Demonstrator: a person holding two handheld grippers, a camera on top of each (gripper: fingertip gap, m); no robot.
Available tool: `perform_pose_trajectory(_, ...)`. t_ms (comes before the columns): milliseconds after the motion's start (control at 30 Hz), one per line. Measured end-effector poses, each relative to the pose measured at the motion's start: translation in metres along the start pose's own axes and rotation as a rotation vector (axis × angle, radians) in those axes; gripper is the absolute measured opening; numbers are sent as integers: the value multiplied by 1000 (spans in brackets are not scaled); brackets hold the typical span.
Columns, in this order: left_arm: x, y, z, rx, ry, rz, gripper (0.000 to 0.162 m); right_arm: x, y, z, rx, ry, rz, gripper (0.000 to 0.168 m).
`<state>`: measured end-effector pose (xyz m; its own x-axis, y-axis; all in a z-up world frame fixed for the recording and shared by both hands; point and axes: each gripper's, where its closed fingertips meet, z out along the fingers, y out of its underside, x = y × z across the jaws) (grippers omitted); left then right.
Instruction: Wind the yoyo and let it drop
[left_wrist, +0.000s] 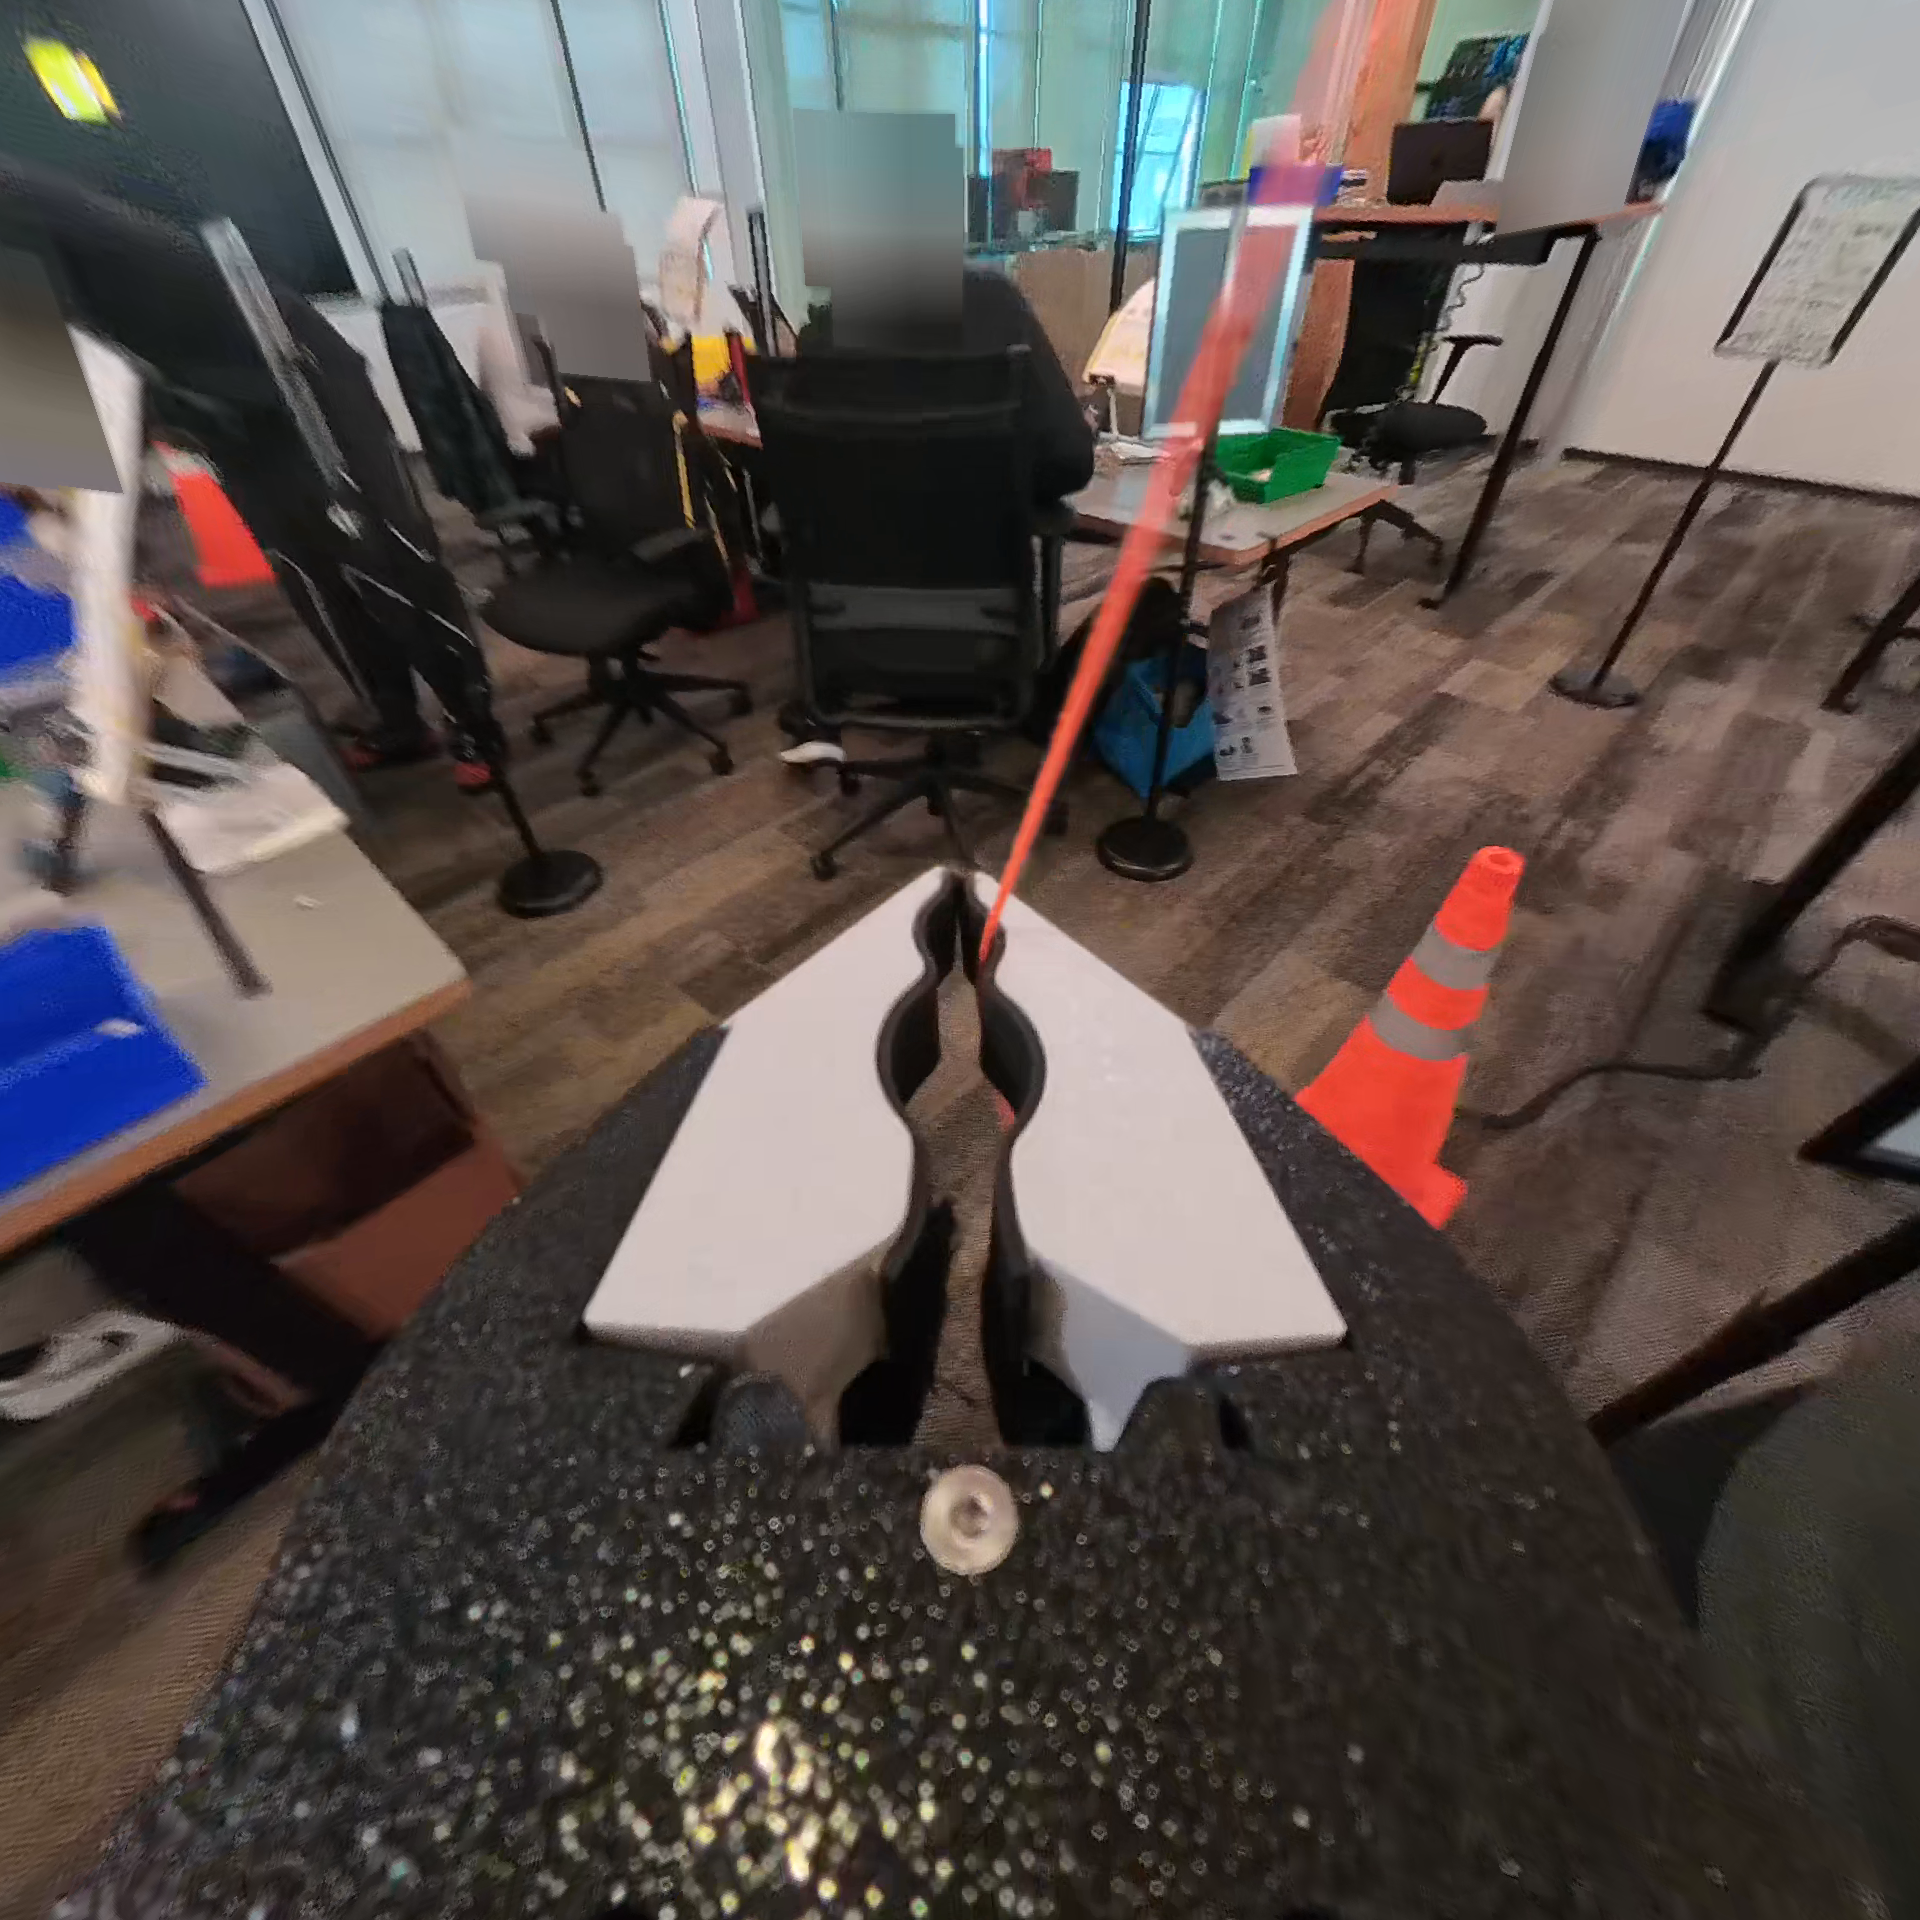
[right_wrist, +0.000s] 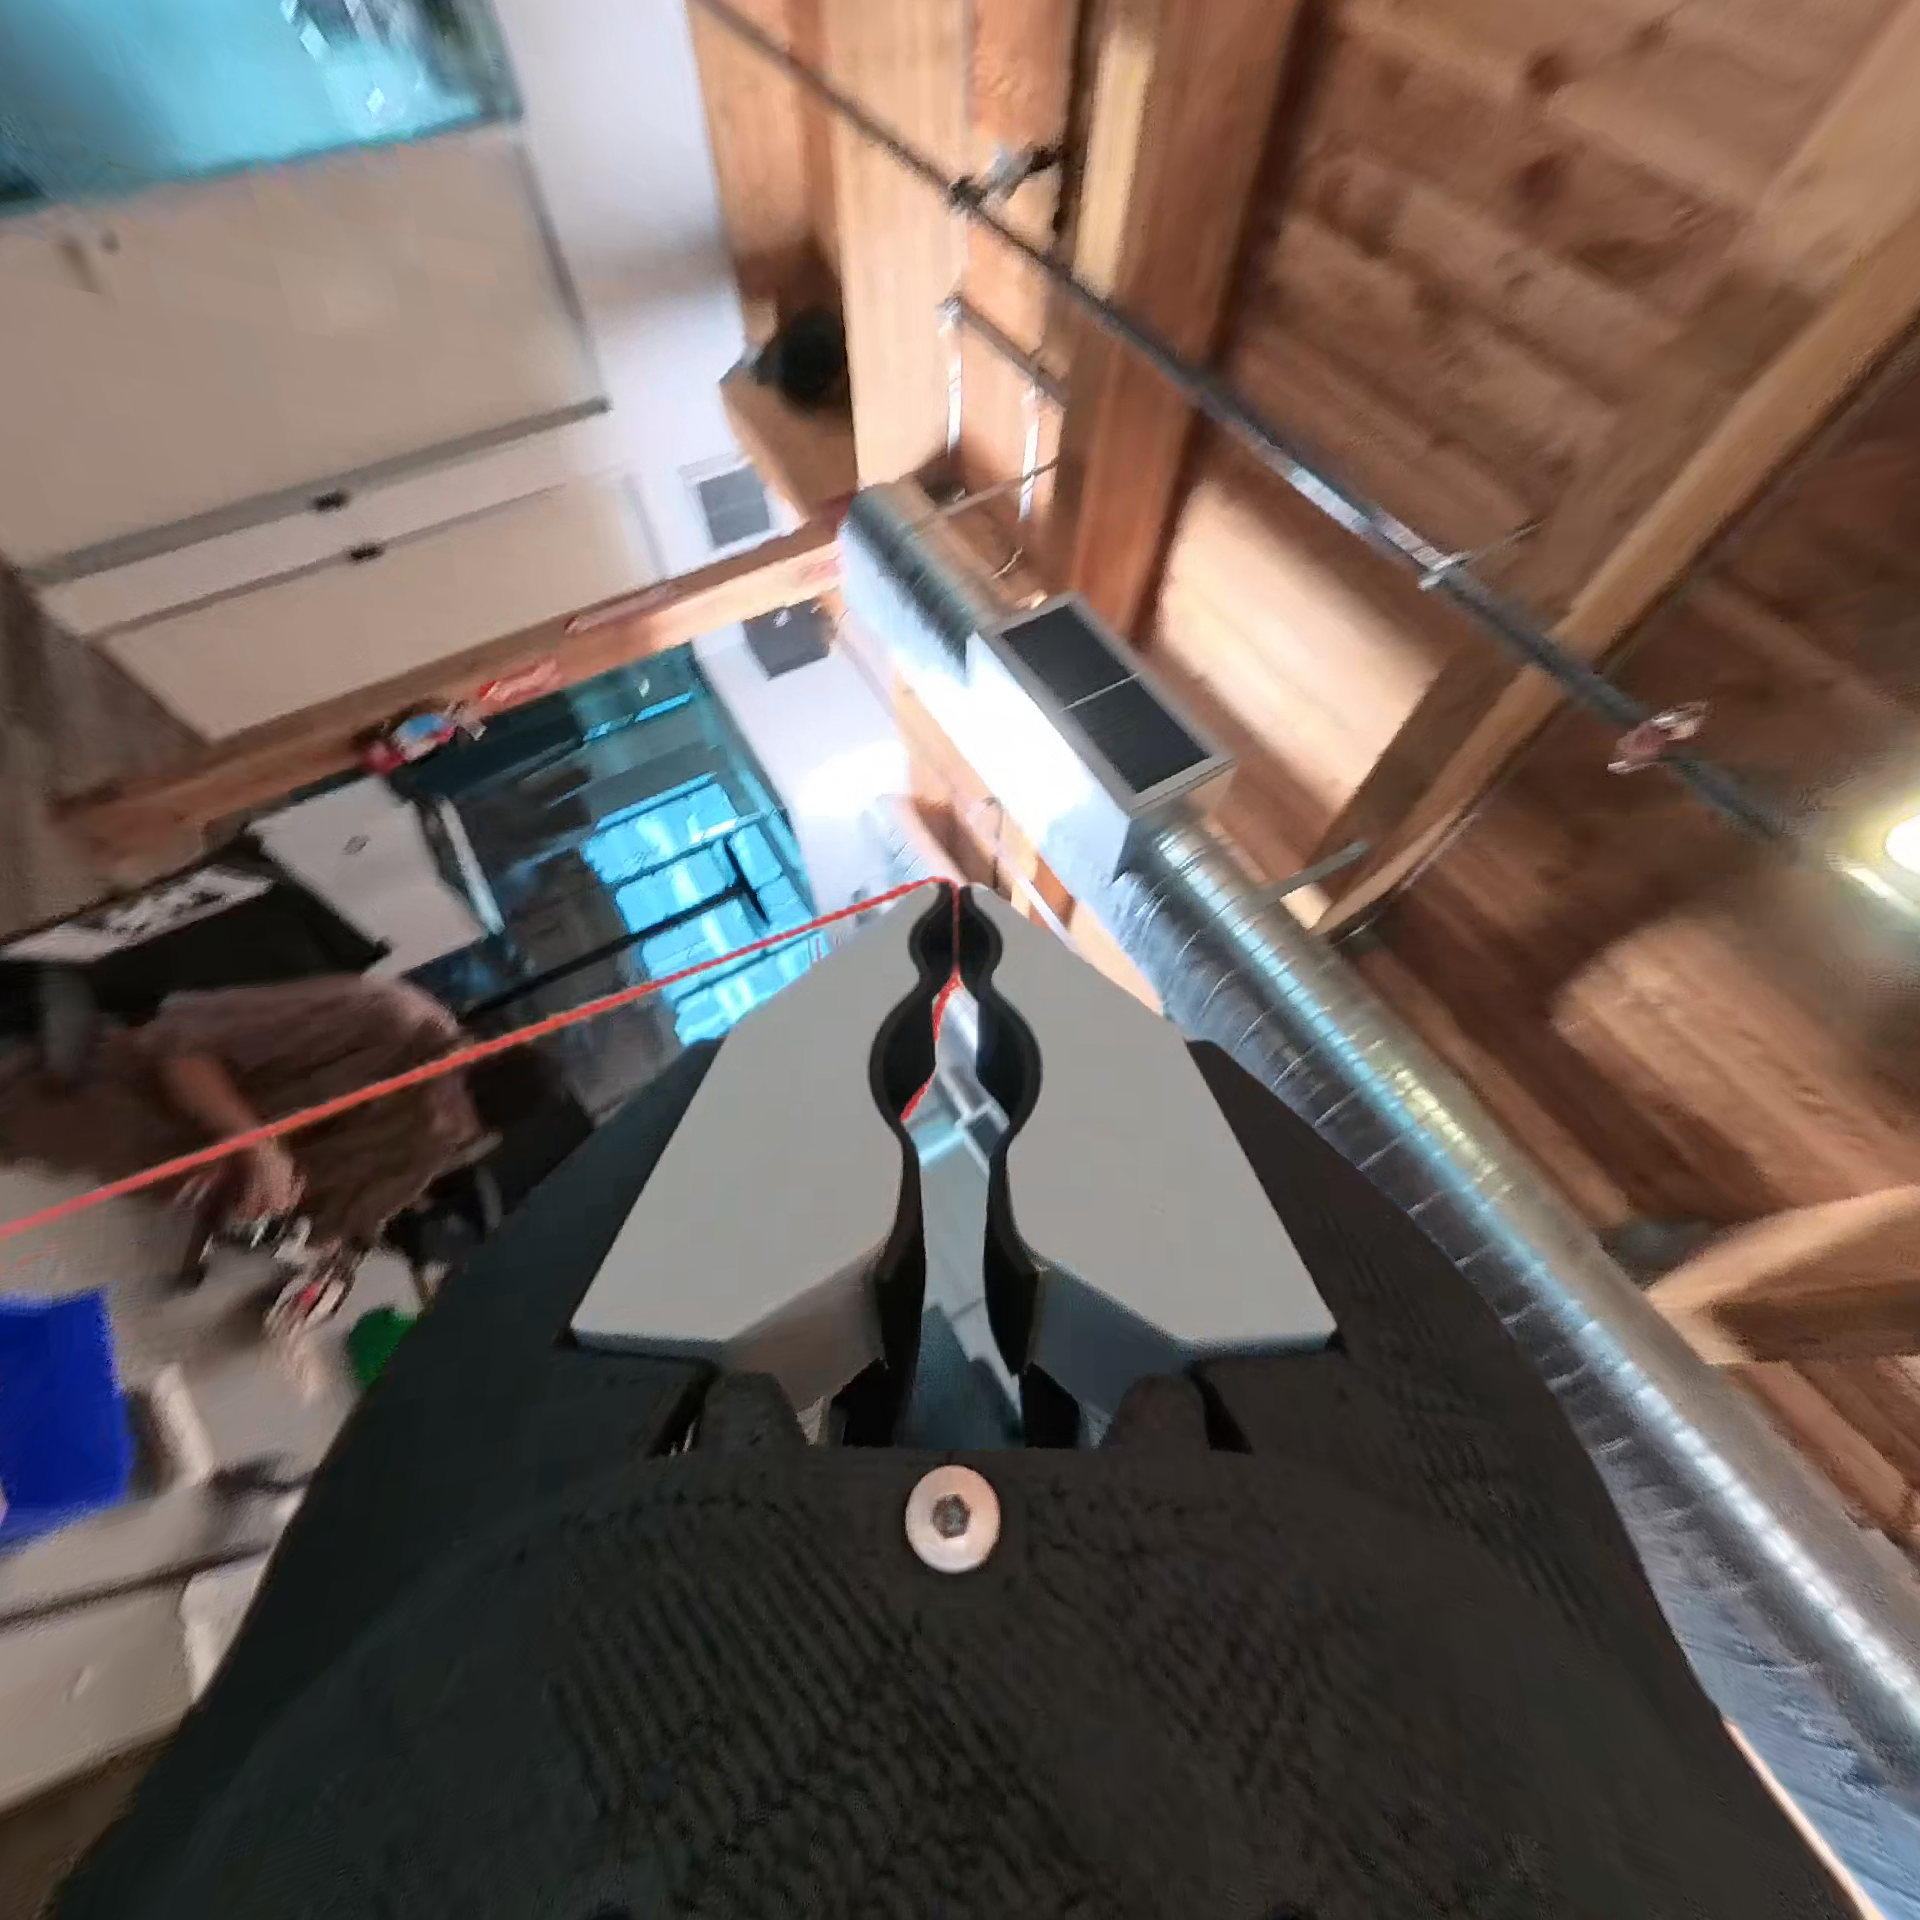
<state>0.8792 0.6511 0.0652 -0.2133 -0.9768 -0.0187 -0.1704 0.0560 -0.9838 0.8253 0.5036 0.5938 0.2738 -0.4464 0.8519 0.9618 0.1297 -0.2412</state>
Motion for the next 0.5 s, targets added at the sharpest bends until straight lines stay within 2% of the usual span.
perform_pose_trajectory(67, 14, -34, -51, 23, -42, 142, 0, 37, -28, -17, 86, 89, 35, 0)
perform_pose_trajectory(167, 47, -95, -133, 83, -189, 442, 0, 89, -72, -47, 247, 233, 130, 0)
perform_pose_trajectory(267, 80, -142, -205, 64, -350, 588, 0, 125, -115, -68, 407, 287, 272, 0)
perform_pose_trajectory(400, 109, -166, -286, -21, -521, 588, 0, 150, -164, -74, 556, 312, 424, 0)
perform_pose_trajectory(500, 116, -153, -342, -139, -665, 501, 0, 135, -192, -58, 577, 272, 446, 0)
